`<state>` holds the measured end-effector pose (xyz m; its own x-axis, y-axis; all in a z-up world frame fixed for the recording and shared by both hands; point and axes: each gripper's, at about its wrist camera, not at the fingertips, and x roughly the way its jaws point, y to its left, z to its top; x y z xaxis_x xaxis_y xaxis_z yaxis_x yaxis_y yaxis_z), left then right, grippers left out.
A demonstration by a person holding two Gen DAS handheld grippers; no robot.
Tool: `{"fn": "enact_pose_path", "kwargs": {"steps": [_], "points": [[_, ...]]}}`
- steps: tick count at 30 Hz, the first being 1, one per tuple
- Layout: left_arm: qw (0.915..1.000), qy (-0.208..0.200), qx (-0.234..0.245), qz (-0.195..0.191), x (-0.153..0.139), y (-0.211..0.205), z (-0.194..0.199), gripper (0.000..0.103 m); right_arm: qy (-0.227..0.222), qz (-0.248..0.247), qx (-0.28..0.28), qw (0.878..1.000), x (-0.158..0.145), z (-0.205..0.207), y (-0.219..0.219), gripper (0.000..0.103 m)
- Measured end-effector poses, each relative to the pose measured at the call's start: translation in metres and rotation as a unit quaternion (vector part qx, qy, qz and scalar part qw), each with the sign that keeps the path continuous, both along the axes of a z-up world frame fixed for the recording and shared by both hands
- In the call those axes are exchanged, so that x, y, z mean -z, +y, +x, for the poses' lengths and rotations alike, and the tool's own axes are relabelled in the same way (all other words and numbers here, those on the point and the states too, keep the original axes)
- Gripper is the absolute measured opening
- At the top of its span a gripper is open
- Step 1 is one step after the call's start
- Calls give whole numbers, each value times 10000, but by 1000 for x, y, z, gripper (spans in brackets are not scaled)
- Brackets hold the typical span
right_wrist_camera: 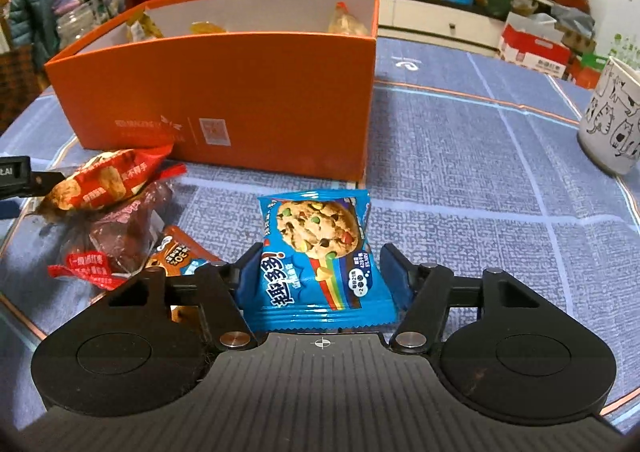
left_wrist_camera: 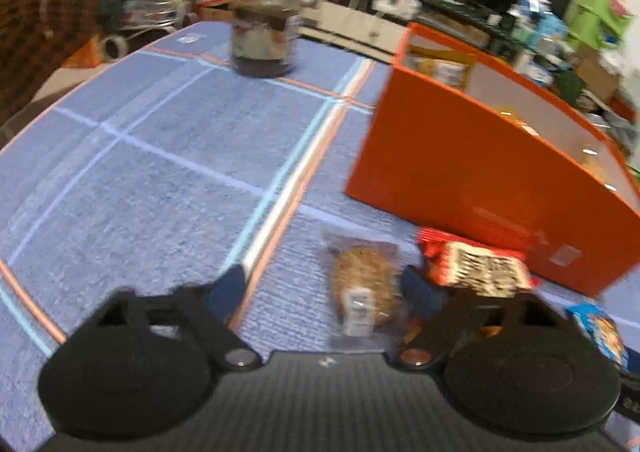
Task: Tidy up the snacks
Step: 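Grasp the clear bread pack with the left gripper while the right gripper grasps the blue cookie pack, then carry both packs over the orange box and open both grippers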
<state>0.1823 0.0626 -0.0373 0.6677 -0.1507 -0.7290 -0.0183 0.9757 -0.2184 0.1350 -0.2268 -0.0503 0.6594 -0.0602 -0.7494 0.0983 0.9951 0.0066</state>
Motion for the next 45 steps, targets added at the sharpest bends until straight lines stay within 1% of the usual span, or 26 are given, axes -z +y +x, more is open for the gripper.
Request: {"fn": "enact_pose_path", "kwargs": {"steps": [2, 3, 4, 5, 8, 13, 17, 21, 29, 39, 45], "points": [[9997, 6, 220, -105, -2, 3, -2, 51, 29, 33, -33, 10000, -1, -2, -3, 45], [9996, -9, 280, -90, -4, 3, -2, 50, 40, 48, -40, 10000, -2, -3, -4, 43], [9995, -41, 314, -44, -5, 4, -4, 43, 40, 56, -37, 10000, -2, -5, -5, 43], [9993, -88, 376, -22, -8, 5, -5, 32, 45, 55, -42, 10000, -2, -6, -6, 42], [9987, -125, 480, 63, -13, 6, -8, 31, 28, 58, -68, 10000, -4, -9, -6, 41], [9980, -134, 621, 48, -15, 11, -13, 31, -55, -78, -202, 9998, -10, -14, 1, 40], [9969, -323, 703, 116, -25, 15, -22, 31, -212, -222, -283, 9991, -19, -19, 8, 40], [9951, -549, 800, 184, -38, 15, -32, 31, -463, -367, -414, 9974, -30, -28, 16, 40], [9887, -1041, 1030, 322, -62, 8, -50, 31, -851, -368, -586, 9940, -54, -44, 26, 40], [9875, -1106, 1087, 267, -67, 5, -54, 31, -1210, -376, -756, 9891, -70, -57, 34, 40], [9852, -1220, 1194, 170, -75, 1, -58, 31, -1376, -365, -825, 9864, -79, -63, 37, 40]]}}
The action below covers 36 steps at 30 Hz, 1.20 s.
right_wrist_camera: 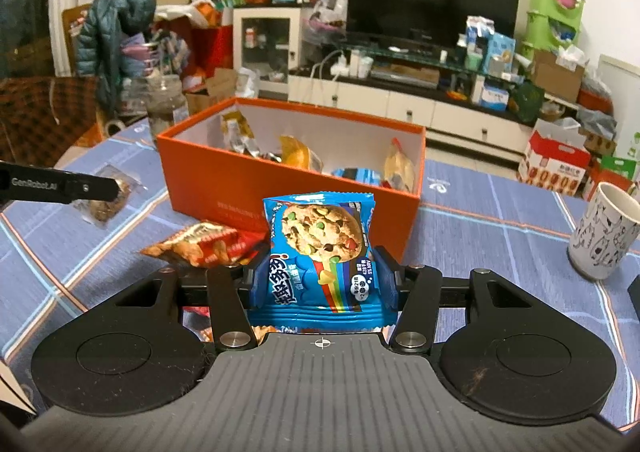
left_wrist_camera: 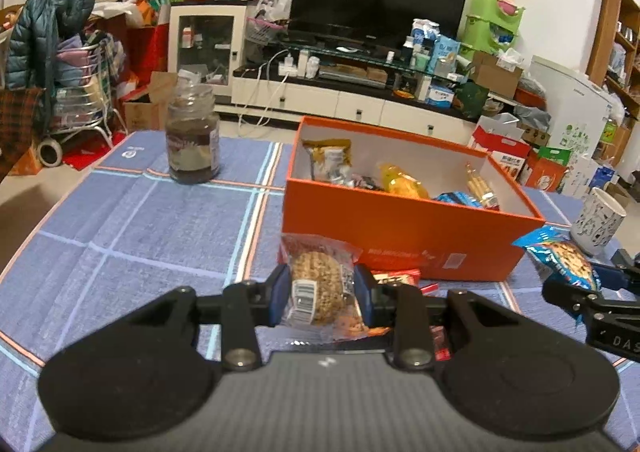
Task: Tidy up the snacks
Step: 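Carry both packs over the orange box and open both grippers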
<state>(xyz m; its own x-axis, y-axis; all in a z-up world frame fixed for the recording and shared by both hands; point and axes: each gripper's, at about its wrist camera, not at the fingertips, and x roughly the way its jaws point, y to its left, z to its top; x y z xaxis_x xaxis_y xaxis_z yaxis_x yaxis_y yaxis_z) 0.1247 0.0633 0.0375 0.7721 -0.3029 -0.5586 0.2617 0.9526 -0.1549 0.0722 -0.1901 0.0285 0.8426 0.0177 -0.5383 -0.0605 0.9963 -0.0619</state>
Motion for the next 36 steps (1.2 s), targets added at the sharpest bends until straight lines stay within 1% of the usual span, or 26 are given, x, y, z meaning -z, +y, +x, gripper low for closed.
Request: {"fn": "enact_pose_path", "kwargs": {"steps": [5, 11, 15, 18, 21, 24, 28, 30, 32, 33, 34, 35, 36], "points": [[10000, -26, 45, 2, -3, -3, -2, 31, -65, 42, 50, 10000, -5, 0, -2, 40], [9999, -85, 100, 7, -6, -5, -3, 31, -158, -53, 42, 9999, -9, -1, 1, 40], [9997, -171, 143, -48, -14, -7, -1, 31, -350, -45, 49, 9994, -23, 1, 4, 40], [9992, -323, 216, -117, -25, -9, 3, 31, -510, 24, 85, 9987, -36, 7, 3, 40], [9984, -497, 264, -50, -34, -13, 5, 31, -669, 39, 143, 9977, -47, 14, 3, 40], [9975, -597, 364, 27, -39, -19, 10, 31, -704, 30, 149, 9974, -51, 23, 5, 40], [9967, -691, 417, 65, -45, -25, 23, 31, -626, 19, 102, 9980, -49, 41, 9, 40], [9959, -804, 395, 130, -51, -30, 37, 31, -651, -63, 119, 9978, -51, 56, 10, 40], [9949, -935, 343, 181, -60, -38, 60, 28, -695, -17, 150, 9975, -54, 75, 10, 40], [9942, -1004, 319, 210, -63, -42, 70, 29, -719, -14, 195, 9972, -56, 86, 10, 40], [9934, -1078, 285, 255, -66, -48, 86, 31, -736, -22, 281, 9969, -59, 99, 10, 41], [9936, -1073, 229, 273, -68, -50, 97, 48, -715, 11, 328, 9969, -61, 109, 8, 43], [9945, -992, 205, 266, -69, -51, 104, 53, -653, 138, 331, 9972, -65, 118, 5, 44]]}}
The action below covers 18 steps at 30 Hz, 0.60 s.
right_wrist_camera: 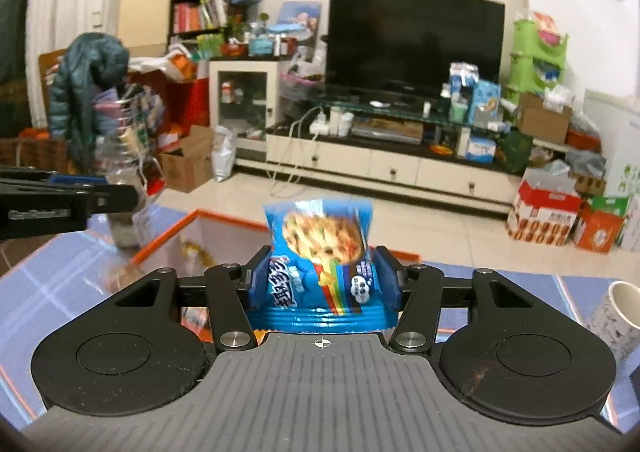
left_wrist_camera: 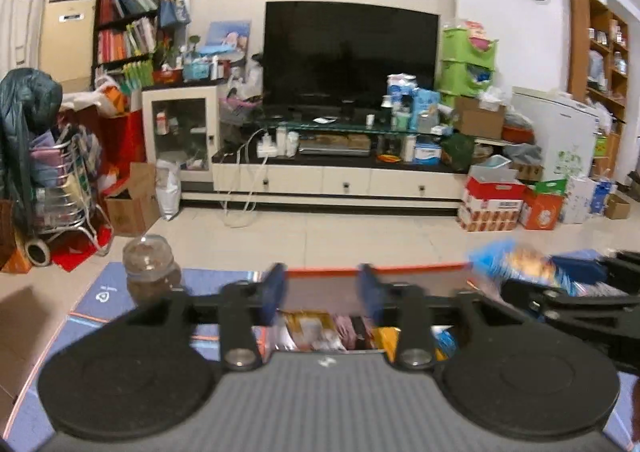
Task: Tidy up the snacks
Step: 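Carry both packs over the orange box and open both grippers, then grasp the red-white bean snack bag with the left gripper while the right gripper grasps the green cracker pack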
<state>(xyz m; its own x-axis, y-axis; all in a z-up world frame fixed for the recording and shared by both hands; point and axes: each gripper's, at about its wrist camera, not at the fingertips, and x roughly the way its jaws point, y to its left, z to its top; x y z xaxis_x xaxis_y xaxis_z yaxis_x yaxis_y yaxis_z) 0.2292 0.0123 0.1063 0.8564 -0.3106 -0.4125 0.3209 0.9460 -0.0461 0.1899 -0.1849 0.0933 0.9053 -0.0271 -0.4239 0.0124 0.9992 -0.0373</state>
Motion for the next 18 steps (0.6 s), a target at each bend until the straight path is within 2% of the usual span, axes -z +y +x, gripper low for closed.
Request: {"fn": "enact_pose_path", "kwargs": {"steps": [2, 3, 5, 7, 10, 14, 18], "points": [[9997, 197, 4, -154, -3, 6, 0, 53, 80, 248, 4, 9997, -7, -1, -4, 51], [9997, 167, 36, -195, -3, 10, -8, 54, 31, 332, 20, 9994, -10, -12, -6, 61], [9998, 103, 33, -178, 3, 21, -30, 57, 55, 446, 153, 9989, -6, -46, -5, 73], [9995, 245, 42, -210, 16, 31, -48, 58, 278, 822, 283, 9958, 13, -85, -3, 73], [9976, 594, -86, -340, 40, 50, -68, 60, 767, 1376, 530, 9861, 57, -140, 14, 72], [9910, 1156, -381, -559, 65, 72, -81, 60, 1266, 1502, 848, 9768, 106, -180, 47, 69], [9904, 1200, -385, -561, 74, 83, -85, 62, 1124, 1311, 1191, 9777, 124, -188, 72, 70]]}}
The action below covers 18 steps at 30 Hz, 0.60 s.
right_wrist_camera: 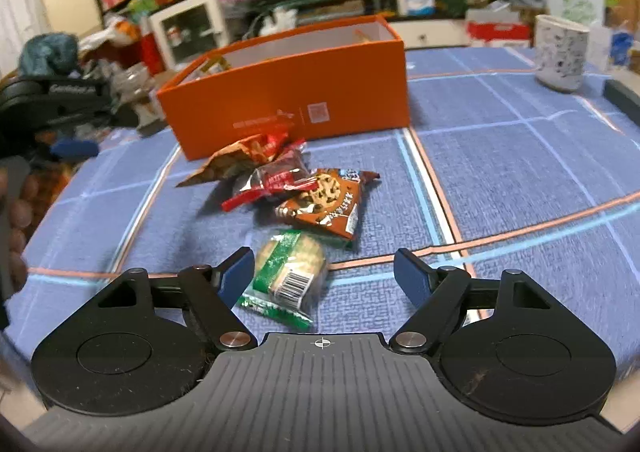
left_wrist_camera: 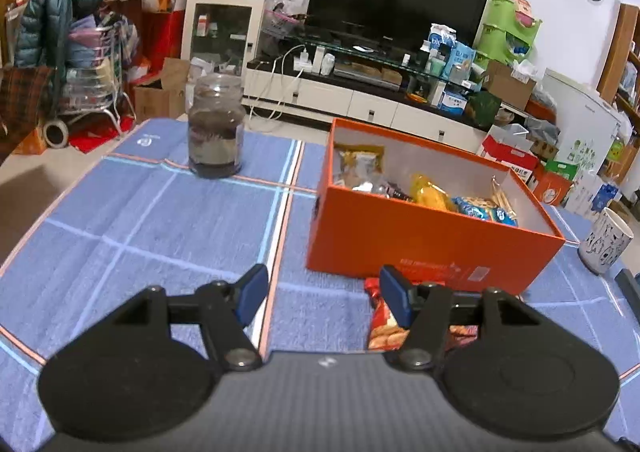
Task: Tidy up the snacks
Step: 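Grasp the red-white bean snack bag with the left gripper while the right gripper grasps the green cracker pack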
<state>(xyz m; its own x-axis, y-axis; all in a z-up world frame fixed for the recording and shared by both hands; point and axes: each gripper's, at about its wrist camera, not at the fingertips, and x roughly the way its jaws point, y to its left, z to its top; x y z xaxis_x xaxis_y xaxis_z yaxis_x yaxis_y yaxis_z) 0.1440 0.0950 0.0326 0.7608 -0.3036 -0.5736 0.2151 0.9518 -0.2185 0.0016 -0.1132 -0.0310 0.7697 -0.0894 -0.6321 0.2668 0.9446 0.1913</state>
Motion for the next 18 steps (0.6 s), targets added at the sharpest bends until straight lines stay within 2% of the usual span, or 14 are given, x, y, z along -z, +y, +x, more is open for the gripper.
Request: {"fn": "enact_pose_path", "kwargs": {"steps": [4, 6, 10, 11, 15, 18], "points": [[9999, 110, -42, -123, 0, 7, 1, 63, -74, -6, 232, 9997, 6, 14, 14, 71], [9999, 106, -36, -100, 0, 10, -1, 64, -122, -165, 303, 9993, 10, 22, 24, 71], [9998, 114, 5, -146, -1, 11, 0, 65, 77, -277, 289, 9992, 22, 37, 38, 68], [9998, 131, 30, -140, -1, 10, 1, 66, 208, -264, 249, 9991, 27, 41, 39, 61], [9996, 244, 113, -112, 3, 3, 7, 66, 199, -449, -108, 9987, 30, 34, 35, 37], [9993, 316, 158, -100, 7, -5, 11, 67, 327, -498, -332, 9977, 27, 26, 19, 36]]}}
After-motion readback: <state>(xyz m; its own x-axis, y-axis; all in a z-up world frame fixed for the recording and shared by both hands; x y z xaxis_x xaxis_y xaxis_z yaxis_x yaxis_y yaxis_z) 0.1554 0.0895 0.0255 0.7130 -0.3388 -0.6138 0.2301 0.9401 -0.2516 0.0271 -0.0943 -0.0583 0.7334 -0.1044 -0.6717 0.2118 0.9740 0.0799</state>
